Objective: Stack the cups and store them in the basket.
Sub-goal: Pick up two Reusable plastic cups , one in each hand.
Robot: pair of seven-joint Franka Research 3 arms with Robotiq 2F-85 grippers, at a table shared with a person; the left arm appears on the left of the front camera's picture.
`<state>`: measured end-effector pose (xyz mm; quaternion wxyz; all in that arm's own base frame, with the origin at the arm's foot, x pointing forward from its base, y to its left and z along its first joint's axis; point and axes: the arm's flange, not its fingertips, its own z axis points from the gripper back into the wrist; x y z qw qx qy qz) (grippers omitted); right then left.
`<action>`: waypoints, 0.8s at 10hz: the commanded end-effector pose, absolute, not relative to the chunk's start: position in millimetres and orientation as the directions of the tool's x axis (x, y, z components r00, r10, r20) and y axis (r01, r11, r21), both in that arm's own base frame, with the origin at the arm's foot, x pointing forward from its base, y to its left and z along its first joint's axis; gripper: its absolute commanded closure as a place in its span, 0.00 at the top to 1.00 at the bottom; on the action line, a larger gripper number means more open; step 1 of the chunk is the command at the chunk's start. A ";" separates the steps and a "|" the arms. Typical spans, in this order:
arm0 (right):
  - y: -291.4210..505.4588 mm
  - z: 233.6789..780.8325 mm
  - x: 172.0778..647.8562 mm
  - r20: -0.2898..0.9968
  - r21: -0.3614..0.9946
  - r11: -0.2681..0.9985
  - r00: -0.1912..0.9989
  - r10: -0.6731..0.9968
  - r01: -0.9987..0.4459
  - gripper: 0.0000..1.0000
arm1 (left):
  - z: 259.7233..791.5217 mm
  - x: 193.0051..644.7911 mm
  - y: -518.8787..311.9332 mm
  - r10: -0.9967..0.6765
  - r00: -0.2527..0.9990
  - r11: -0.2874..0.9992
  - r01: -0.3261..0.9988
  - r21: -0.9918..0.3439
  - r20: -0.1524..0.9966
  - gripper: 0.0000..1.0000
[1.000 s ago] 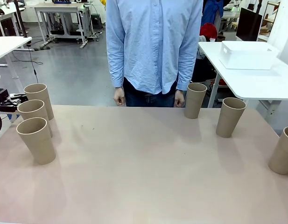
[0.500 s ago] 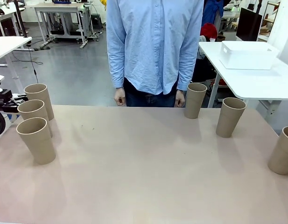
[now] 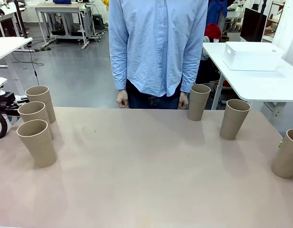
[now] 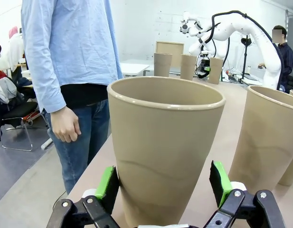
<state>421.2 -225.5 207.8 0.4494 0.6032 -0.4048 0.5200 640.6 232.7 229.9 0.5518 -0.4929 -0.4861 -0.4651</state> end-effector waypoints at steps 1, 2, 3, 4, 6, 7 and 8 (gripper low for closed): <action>-216.3 211.4 413.6 0.995 0.087 -0.298 0.098 -0.021 -0.950 1.00 | 232.5 631.2 218.6 -0.025 0.078 0.102 0.992 -0.075 0.997 1.00; -213.6 210.5 412.9 0.995 0.087 -0.303 0.098 -0.021 -0.949 1.00 | 231.3 630.2 215.3 -0.021 0.075 0.103 0.992 -0.072 0.997 1.00; -210.5 208.9 411.5 0.995 0.085 -0.307 0.097 -0.025 -0.948 1.00 | 229.8 629.2 211.7 -0.019 0.074 0.103 0.992 -0.072 0.997 1.00; -207.7 208.3 410.3 0.995 0.078 -0.309 0.091 -0.027 -0.948 1.00 | 228.0 629.6 208.4 -0.019 0.077 0.101 0.992 -0.075 0.997 1.00; -201.2 205.3 409.2 0.996 0.067 -0.314 0.080 -0.030 -0.947 1.00 | 225.4 628.9 201.4 -0.016 0.077 0.100 0.992 -0.075 0.997 1.00; -197.6 203.5 408.3 0.997 0.064 -0.317 0.077 -0.029 -0.946 1.00 | 224.8 627.9 198.4 -0.009 0.075 0.100 0.992 -0.074 0.997 1.00; -195.7 202.5 407.5 0.997 0.061 -0.317 0.075 -0.031 -0.946 1.00 | 224.6 628.3 198.0 -0.004 0.074 0.101 0.992 -0.073 0.997 1.00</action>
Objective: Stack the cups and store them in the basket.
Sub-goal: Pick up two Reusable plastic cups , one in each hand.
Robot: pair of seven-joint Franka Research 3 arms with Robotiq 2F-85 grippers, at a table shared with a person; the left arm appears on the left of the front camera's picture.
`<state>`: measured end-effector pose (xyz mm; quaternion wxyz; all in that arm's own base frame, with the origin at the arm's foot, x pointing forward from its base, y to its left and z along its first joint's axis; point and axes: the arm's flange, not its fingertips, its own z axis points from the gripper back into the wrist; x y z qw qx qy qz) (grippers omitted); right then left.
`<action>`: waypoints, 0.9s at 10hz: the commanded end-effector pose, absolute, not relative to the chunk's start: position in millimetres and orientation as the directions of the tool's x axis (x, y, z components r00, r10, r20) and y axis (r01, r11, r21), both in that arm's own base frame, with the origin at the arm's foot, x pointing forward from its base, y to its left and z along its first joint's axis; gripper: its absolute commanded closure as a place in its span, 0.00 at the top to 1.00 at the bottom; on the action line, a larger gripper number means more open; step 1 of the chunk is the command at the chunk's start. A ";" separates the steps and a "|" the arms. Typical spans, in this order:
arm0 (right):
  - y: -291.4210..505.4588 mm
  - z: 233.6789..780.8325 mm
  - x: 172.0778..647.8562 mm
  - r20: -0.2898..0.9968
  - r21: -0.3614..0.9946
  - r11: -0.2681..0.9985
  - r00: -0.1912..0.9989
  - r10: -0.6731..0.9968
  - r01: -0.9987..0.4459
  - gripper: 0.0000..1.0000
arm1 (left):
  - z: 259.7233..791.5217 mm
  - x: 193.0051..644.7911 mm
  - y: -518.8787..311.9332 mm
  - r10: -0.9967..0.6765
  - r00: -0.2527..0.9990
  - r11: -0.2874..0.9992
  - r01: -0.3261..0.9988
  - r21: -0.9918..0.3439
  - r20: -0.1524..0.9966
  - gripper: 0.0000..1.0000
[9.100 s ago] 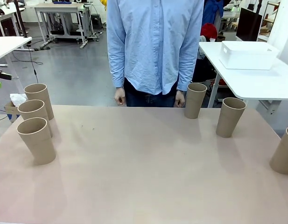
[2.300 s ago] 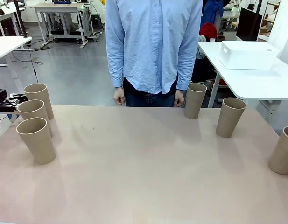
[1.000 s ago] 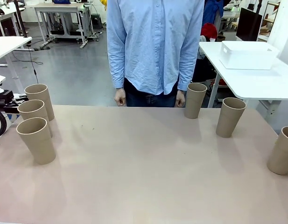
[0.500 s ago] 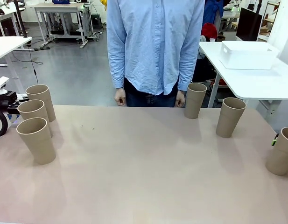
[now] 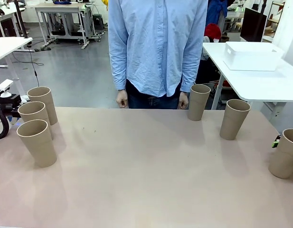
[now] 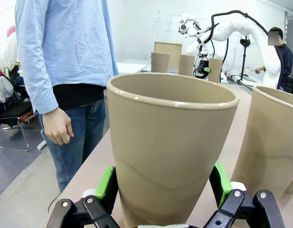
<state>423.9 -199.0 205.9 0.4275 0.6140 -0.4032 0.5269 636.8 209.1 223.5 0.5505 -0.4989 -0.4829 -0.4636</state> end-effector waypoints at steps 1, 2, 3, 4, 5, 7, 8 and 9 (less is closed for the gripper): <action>-194.3 202.1 406.8 0.997 0.057 -0.316 0.070 -0.032 -0.947 1.00 | 223.9 628.2 195.0 -0.003 0.072 0.100 0.992 -0.071 0.997 1.00; -192.6 201.7 406.4 0.997 0.053 -0.315 0.067 -0.034 -0.948 1.00 | 223.2 627.5 191.8 -0.001 0.070 0.101 0.992 -0.069 0.998 1.00; -189.3 200.4 405.8 0.997 0.051 -0.316 0.064 -0.031 -0.947 1.00 | 223.2 627.9 190.1 0.005 0.068 0.101 0.993 -0.068 0.998 1.00; -187.5 199.7 406.3 0.998 0.050 -0.316 0.063 -0.030 -0.947 1.00 | 223.3 628.9 188.1 0.009 0.065 0.101 0.993 -0.066 0.998 1.00; -186.0 199.3 405.9 0.998 0.049 -0.319 0.062 -0.032 -0.946 1.00 | 223.1 629.2 186.4 0.012 0.066 0.103 0.992 -0.066 0.998 1.00; -183.7 199.8 404.0 0.998 0.045 -0.317 0.059 -0.034 -0.947 1.00 | 222.7 629.3 183.5 0.018 0.063 0.106 0.992 -0.064 0.998 1.00; -182.0 199.2 402.8 0.998 0.045 -0.318 0.059 -0.033 -0.947 1.00 | 221.9 628.2 181.2 0.024 0.063 0.111 0.992 -0.065 0.998 1.00; -180.9 199.0 402.5 0.998 0.044 -0.315 0.058 -0.035 -0.948 1.00 | 221.9 627.4 179.7 0.028 0.062 0.115 0.991 -0.065 0.998 1.00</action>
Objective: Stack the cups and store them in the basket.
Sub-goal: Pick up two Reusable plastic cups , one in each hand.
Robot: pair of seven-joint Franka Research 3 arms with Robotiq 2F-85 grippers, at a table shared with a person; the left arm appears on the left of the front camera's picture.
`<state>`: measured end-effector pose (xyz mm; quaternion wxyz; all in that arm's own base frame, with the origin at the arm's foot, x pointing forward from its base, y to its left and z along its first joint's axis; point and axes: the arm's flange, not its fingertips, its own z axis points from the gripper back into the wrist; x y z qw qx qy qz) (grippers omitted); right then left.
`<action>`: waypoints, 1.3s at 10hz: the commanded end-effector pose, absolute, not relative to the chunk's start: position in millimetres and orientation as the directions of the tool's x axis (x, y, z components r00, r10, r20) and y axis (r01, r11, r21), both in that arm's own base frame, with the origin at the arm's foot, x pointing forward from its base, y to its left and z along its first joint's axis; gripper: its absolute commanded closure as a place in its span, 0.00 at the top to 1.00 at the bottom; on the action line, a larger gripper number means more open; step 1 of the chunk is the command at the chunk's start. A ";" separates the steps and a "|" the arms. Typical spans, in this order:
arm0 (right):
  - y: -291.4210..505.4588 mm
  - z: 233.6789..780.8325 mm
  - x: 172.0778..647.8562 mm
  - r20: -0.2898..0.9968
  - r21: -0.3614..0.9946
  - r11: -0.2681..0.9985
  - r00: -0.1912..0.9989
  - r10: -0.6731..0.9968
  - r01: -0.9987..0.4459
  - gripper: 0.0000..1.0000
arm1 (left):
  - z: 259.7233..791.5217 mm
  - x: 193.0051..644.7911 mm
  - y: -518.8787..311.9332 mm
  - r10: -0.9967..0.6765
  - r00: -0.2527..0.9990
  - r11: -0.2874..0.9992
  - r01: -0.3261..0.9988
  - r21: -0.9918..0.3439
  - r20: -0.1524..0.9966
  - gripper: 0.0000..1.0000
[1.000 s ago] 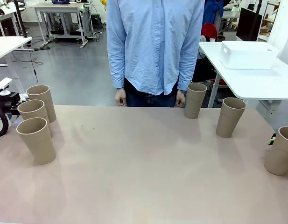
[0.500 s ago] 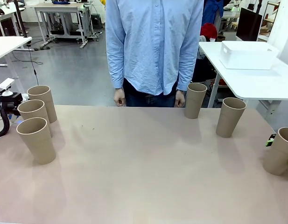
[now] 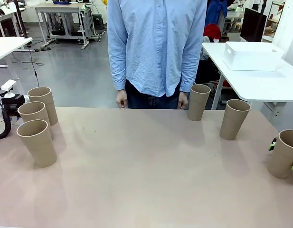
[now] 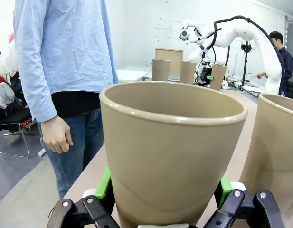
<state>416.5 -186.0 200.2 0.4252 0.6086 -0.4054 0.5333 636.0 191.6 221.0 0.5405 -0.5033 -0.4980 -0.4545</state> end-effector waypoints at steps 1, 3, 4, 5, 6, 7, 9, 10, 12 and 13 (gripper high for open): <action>-180.9 199.4 402.8 0.998 0.044 -0.312 0.058 -0.034 -0.949 1.00 | 222.4 627.6 178.0 0.030 0.061 0.115 0.991 -0.064 0.998 1.00; -184.3 201.0 404.4 0.998 0.045 -0.301 0.059 -0.035 -0.952 1.00 | 222.8 627.8 175.2 0.031 0.060 0.108 0.992 -0.063 0.998 1.00; -186.4 202.8 405.2 0.998 0.045 -0.296 0.058 -0.035 -0.954 1.00 | 223.2 627.9 173.8 0.031 0.060 0.106 0.992 -0.063 0.998 1.00; -188.9 205.2 406.2 0.998 0.043 -0.291 0.056 -0.039 -0.956 1.00 | 223.4 628.1 172.4 0.032 0.061 0.106 0.992 -0.064 0.998 1.00; -190.8 207.0 407.1 0.998 0.043 -0.286 0.056 -0.040 -0.957 1.00 | 223.1 628.1 171.4 0.032 0.061 0.105 0.992 -0.065 0.998 1.00; -192.4 208.3 407.9 0.997 0.044 -0.283 0.059 -0.043 -0.958 1.00 | 222.8 628.4 170.3 0.032 0.063 0.104 0.992 -0.066 0.998 1.00; -193.6 208.8 407.5 0.997 0.049 -0.278 0.065 -0.046 -0.959 1.00 | 222.7 628.0 169.1 0.034 0.073 0.103 0.992 -0.076 0.997 1.00; -193.9 208.6 407.1 0.997 0.051 -0.277 0.066 -0.045 -0.959 1.00 | 222.7 627.6 168.7 0.032 0.070 0.106 0.992 -0.073 0.997 1.00; -194.8 208.7 406.7 0.997 0.054 -0.278 0.069 -0.045 -0.959 0.81 | 224.6 625.3 172.2 0.025 0.068 0.101 0.992 -0.070 0.997 0.81; -195.3 208.6 406.7 0.996 0.058 -0.276 0.073 -0.044 -0.959 0.80 | 226.1 624.8 175.5 0.030 0.060 0.104 0.993 -0.063 0.998 0.81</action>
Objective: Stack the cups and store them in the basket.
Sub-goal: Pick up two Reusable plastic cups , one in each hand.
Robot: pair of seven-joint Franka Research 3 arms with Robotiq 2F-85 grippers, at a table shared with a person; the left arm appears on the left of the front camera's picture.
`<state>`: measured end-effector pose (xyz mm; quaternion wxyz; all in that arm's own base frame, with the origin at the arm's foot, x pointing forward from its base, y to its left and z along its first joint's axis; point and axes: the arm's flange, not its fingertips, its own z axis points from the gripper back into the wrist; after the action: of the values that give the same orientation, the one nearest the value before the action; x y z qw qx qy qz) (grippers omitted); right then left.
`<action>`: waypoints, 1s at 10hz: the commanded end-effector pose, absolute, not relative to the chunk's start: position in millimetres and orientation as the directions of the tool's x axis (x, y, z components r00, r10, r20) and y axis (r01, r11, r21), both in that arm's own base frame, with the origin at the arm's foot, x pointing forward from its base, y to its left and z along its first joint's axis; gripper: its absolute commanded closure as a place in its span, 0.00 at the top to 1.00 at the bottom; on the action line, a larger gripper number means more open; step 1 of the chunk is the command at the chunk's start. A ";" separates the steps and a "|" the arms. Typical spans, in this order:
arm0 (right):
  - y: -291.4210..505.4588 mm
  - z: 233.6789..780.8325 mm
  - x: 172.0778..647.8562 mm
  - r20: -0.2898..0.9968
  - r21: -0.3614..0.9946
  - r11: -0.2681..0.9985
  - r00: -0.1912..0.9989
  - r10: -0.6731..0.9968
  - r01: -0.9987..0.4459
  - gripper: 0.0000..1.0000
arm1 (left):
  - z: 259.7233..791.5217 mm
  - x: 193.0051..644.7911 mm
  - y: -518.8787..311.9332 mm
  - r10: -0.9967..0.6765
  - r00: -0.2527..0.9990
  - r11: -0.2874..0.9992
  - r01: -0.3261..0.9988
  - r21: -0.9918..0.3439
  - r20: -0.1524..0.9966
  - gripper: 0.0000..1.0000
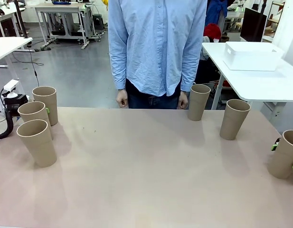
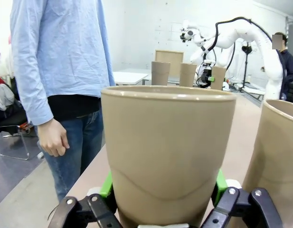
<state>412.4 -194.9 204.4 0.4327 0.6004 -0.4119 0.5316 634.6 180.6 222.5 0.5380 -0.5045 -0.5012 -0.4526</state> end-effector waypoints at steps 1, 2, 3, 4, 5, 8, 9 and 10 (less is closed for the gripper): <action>-195.6 208.8 406.6 0.996 0.058 -0.274 0.073 -0.044 -0.960 0.62 | 227.5 624.4 178.1 0.047 0.052 0.104 0.993 -0.057 0.998 0.62; -196.0 209.4 406.6 0.996 0.053 -0.273 0.069 -0.048 -0.961 0.60 | 228.4 623.3 179.4 0.061 0.044 0.102 0.994 -0.050 0.997 0.76; -197.4 210.8 406.0 0.997 0.043 -0.263 0.060 -0.057 -0.964 0.42 | 230.1 621.7 180.6 0.079 0.026 0.106 0.994 -0.034 0.997 0.42; -198.7 213.1 405.1 0.996 0.038 -0.264 0.058 -0.069 -0.964 0.41 | 232.0 620.9 182.3 0.094 0.026 0.105 0.994 -0.036 0.995 0.57; -198.8 216.3 400.5 0.998 0.051 -0.312 0.061 -0.024 -0.949 0.29 | 235.8 621.4 184.3 0.121 0.051 0.071 0.996 -0.060 0.991 0.23; -199.0 206.8 409.9 0.995 0.083 -0.284 0.097 -0.034 -0.955 0.85 | 228.0 629.3 188.6 0.069 0.058 0.077 0.995 -0.063 0.996 0.86; -200.0 222.8 409.7 0.995 0.077 -0.237 0.089 -0.039 -0.969 0.85 | 240.2 624.2 195.0 0.078 0.047 0.089 0.995 -0.054 0.996 0.86; -197.7 287.2 409.8 0.997 0.061 -0.071 0.065 -0.050 -0.996 0.85 | 297.5 612.2 207.4 0.122 -0.023 0.142 0.990 0.006 0.992 0.86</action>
<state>411.2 -208.2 218.9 0.4504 0.5892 -0.4402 0.5061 629.9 196.5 241.2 0.5129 -0.5040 -0.5330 -0.4459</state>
